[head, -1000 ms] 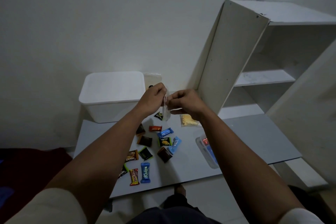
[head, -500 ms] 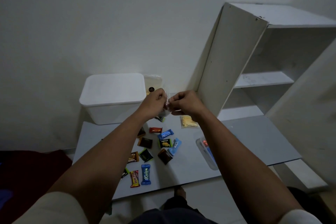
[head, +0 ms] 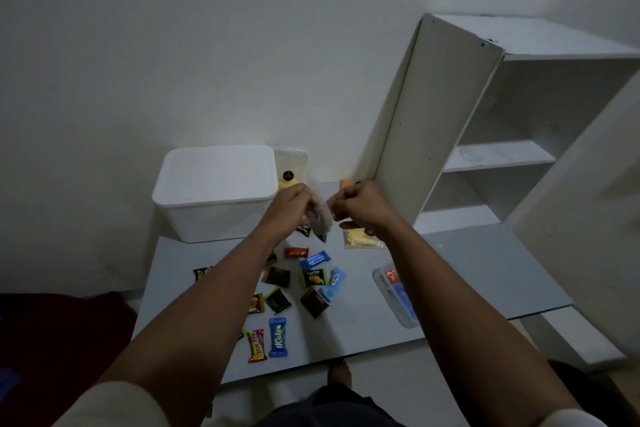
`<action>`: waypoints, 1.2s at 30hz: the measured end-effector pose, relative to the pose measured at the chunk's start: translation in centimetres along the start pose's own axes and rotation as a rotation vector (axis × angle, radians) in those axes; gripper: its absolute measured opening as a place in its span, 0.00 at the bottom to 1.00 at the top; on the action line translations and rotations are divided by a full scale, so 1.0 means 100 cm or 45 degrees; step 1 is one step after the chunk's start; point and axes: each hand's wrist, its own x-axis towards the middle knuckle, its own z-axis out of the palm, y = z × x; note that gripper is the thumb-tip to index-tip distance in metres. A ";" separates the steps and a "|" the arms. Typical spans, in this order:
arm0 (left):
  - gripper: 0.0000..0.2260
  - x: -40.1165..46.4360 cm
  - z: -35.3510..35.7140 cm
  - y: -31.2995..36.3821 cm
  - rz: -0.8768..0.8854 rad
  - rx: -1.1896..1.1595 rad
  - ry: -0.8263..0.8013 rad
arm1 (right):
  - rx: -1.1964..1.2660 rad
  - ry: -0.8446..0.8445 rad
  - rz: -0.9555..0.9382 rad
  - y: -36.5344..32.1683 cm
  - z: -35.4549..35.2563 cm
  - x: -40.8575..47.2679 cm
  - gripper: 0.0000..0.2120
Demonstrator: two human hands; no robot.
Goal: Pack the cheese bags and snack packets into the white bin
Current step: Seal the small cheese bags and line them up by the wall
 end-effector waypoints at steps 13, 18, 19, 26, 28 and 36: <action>0.07 0.012 0.015 -0.016 0.058 -0.212 -0.019 | 0.260 -0.067 -0.021 0.035 -0.053 -0.009 0.10; 0.08 0.032 0.035 -0.013 -0.055 -0.485 0.010 | 0.230 -0.039 -0.021 0.067 -0.033 0.001 0.11; 0.08 0.037 0.039 -0.014 -0.072 -0.512 0.012 | 0.231 -0.004 -0.021 0.073 -0.027 0.007 0.09; 0.08 0.079 0.057 -0.034 -0.135 -0.414 0.055 | 0.514 0.113 0.125 0.100 -0.020 0.063 0.07; 0.07 0.094 0.061 -0.046 -0.148 -0.304 0.066 | 0.523 0.114 0.144 0.103 -0.026 0.089 0.09; 0.10 0.205 0.074 -0.081 -0.292 -0.050 0.276 | 0.431 0.100 0.129 0.118 -0.040 0.221 0.10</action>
